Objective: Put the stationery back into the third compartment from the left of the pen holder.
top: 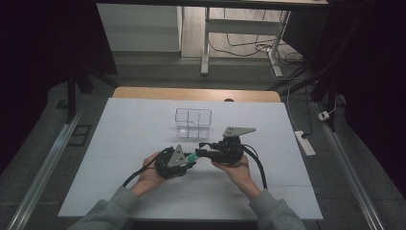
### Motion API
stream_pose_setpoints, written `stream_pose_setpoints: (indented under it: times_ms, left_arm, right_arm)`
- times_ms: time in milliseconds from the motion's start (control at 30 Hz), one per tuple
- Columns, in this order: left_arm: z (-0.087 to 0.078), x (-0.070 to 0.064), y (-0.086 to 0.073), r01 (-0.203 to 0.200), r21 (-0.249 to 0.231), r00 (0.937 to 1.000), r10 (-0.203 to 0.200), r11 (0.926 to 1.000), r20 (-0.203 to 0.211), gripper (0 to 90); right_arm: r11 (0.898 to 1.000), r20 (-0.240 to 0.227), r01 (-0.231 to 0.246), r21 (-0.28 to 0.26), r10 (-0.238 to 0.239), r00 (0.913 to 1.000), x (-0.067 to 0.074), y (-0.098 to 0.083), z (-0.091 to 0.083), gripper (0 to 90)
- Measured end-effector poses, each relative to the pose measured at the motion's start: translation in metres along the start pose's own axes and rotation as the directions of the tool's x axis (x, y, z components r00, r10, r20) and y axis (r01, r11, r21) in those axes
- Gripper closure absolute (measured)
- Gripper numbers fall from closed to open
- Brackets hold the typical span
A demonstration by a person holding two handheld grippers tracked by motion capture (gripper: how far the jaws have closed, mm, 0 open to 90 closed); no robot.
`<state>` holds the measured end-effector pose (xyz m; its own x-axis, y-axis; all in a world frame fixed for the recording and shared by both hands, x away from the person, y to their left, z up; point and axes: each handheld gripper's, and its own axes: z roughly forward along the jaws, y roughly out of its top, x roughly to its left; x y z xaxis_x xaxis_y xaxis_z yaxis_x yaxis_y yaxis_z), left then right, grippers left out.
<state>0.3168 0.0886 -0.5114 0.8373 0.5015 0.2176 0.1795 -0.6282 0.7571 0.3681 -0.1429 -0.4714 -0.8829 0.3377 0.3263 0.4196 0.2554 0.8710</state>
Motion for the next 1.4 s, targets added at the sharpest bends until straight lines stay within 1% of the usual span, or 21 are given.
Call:
stream_pose_setpoints:
  times_ms: [67, 167, 200, 267, 433, 500, 633, 733, 833, 1000, 1100, 1200, 1300, 1400]
  left_arm:
    - [-0.001, 0.002, -0.001, 0.022, 0.002, 0.9998, -0.022, 0.9998, 0.005, 52.1]
    - [-0.003, 0.007, -0.003, 0.058, 0.006, 0.9981, -0.058, 0.9983, 0.021, 43.0]
    - [-0.004, 0.008, -0.004, 0.064, 0.01, 0.9977, -0.064, 0.9979, 0.024, 41.0]
    - [-0.006, 0.01, -0.006, 0.082, 0.02, 0.9962, -0.082, 0.9964, 0.027, 38.3]
    - [-0.015, 0.017, -0.015, 0.133, 0.032, 0.9908, -0.134, 0.9906, 0.02, 34.2]
    - [-0.021, 0.019, -0.019, 0.153, 0.031, 0.9879, -0.154, 0.9877, 0.017, 34.2]
    - [-0.036, 0.021, -0.03, 0.166, 0.048, 0.9861, -0.166, 0.985, -0.003, 33.5]
    - [-0.048, 0.024, -0.039, 0.191, 0.043, 0.9815, -0.191, 0.9806, -0.016, 33.1]
    - [-0.057, 0.026, -0.047, 0.209, 0.049, 0.9776, -0.207, 0.9767, -0.036, 32.9]
    - [-0.075, 0.028, -0.065, 0.253, 0.046, 0.9664, -0.251, 0.9663, -0.057, 33.0]
    - [-0.084, 0.027, -0.076, 0.269, 0.055, 0.9618, -0.265, 0.9616, -0.071, 32.9]
    - [-0.09, 0.027, -0.085, 0.284, 0.064, 0.9568, -0.279, 0.9566, -0.083, 32.5]
    - [-0.096, 0.029, -0.091, 0.303, 0.06, 0.9505, -0.297, 0.951, -0.09, 32.2]
    - [-0.099, 0.03, -0.096, 0.315, 0.06, 0.9464, -0.309, 0.947, -0.093, 32.1]
  right_arm:
    - [1.0, 0.018, 0.015, -0.002, -0.015, 0.9997, 0.002, 0.001, -0.001, 63.9]
    - [1.0, 0.035, 0.022, -0.014, -0.022, 0.9992, 0.001, 0.003, -0.005, 64.0]
    - [1.0, 0.051, 0.028, -0.015, -0.027, 0.9984, 0.0, 0.004, -0.007, 64.0]
    - [0.999, 0.069, 0.033, -0.016, -0.032, 0.9971, -0.001, 0.005, -0.01, 64.0]
    - [0.999, 0.097, 0.03, -0.031, -0.027, 0.9949, -0.006, 0.007, -0.018, 64.0]
    - [0.999, 0.105, 0.031, -0.04, -0.026, 0.9941, -0.007, 0.008, -0.021, 64.0]
    - [0.998, 0.123, 0.035, -0.057, -0.028, 0.9921, -0.009, 0.011, -0.027, 64.0]
    - [0.997, 0.13, 0.038, -0.07, -0.028, 0.9911, -0.009, 0.014, -0.031, 64.0]
    - [0.995, 0.143, 0.044, -0.085, -0.032, 0.9892, -0.009, 0.018, -0.036, 64.0]
    - [0.993, 0.159, 0.048, -0.109, -0.031, 0.9868, -0.011, 0.025, -0.044, 64.0]
    - [0.991, 0.168, 0.052, -0.126, -0.03, 0.9854, -0.012, 0.029, -0.048, 64.0]
    - [0.988, 0.184, 0.053, -0.145, -0.025, 0.9825, -0.014, 0.034, -0.051, 64.0]
    - [0.984, 0.201, 0.048, -0.169, -0.014, 0.9794, -0.017, 0.042, -0.054, 64.0]
    - [0.981, 0.22, 0.052, -0.189, -0.009, 0.9756, -0.02, 0.05, -0.054, 64.0]
